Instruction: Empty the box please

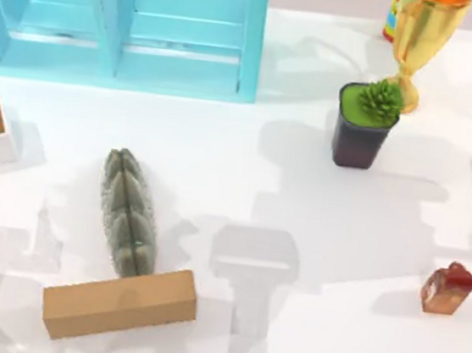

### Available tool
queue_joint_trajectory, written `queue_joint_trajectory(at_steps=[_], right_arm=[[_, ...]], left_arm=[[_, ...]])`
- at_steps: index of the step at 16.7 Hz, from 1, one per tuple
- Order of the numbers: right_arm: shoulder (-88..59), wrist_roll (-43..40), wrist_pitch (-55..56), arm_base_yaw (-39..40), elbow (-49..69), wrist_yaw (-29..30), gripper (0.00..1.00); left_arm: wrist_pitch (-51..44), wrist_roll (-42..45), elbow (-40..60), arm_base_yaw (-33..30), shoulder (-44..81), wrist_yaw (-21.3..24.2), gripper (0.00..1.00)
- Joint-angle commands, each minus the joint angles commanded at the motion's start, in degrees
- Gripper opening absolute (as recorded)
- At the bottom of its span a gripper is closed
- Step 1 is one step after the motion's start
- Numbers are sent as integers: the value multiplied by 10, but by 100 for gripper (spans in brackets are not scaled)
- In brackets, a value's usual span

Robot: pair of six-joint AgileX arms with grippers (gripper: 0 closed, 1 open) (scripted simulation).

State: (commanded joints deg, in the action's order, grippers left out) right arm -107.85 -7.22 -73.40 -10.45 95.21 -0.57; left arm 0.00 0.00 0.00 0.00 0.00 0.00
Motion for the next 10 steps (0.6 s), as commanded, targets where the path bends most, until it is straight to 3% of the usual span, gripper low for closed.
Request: queue_joint_trajectory(at_steps=[5,10], right_arm=[[-67,-140,-62,-132,99,1,100],[-79,-162,-75,-154,115,3,100]], left_arm=[[0,0,0,0,0,0,100],[0,0,0,0,0,0,100]])
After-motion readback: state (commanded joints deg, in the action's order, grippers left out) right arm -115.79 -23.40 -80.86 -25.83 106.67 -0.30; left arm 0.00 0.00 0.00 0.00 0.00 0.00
